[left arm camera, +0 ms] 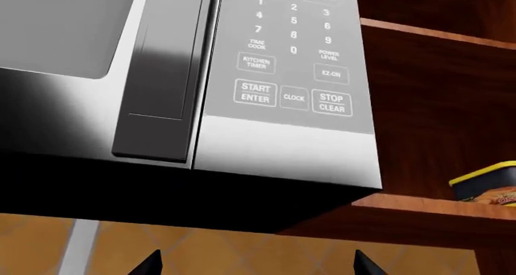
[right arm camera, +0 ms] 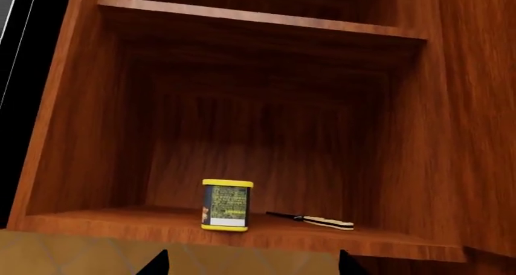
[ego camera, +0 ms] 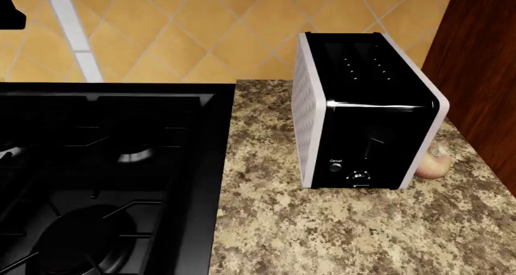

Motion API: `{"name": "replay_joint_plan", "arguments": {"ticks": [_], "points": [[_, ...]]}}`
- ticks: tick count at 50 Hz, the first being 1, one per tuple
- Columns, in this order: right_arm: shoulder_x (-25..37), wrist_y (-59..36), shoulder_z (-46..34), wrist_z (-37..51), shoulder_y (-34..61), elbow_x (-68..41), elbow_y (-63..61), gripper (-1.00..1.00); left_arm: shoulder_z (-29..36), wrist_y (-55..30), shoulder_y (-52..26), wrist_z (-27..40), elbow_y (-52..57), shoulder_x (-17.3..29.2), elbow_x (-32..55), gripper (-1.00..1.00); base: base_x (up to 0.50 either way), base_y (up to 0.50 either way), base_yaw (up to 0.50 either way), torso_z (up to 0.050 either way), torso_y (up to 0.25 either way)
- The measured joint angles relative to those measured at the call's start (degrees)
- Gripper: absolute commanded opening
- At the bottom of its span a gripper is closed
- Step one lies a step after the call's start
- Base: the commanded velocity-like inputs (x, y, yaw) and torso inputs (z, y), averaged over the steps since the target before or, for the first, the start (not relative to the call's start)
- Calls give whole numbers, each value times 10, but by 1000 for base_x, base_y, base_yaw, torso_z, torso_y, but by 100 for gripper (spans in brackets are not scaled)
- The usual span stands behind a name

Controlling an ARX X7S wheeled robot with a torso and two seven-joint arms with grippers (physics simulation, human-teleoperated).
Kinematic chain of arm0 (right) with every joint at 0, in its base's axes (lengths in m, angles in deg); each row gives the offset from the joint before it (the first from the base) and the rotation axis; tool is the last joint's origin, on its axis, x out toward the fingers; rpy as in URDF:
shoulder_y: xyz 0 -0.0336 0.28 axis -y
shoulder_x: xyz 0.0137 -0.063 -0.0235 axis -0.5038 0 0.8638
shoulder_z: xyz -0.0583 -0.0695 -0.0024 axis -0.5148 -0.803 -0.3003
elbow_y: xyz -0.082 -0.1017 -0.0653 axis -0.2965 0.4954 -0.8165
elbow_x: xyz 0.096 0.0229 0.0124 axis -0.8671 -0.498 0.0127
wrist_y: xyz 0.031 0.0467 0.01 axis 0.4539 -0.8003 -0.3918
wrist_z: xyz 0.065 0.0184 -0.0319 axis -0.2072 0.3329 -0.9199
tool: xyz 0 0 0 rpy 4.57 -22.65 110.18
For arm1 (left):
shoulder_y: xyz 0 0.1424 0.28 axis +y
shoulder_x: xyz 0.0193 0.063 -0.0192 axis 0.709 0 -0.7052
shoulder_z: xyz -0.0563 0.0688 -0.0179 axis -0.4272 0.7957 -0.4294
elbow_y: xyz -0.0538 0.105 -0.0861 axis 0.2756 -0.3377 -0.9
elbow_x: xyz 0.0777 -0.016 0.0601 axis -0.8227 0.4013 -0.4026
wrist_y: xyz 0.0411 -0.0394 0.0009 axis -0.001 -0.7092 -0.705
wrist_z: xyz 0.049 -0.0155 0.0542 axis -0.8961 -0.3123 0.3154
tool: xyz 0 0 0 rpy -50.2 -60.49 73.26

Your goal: Pick the canned food and canned food from the counter and place them in the cabinets closest to them.

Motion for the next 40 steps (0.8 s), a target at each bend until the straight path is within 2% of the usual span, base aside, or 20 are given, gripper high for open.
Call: {"name": "replay_joint_plan", "arguments": {"ticks": [40], "points": [[38,5,81,0,0,-39,-57,100,-19,36,-57,66,39,52,112,100,0,0,0,0,0]]}}
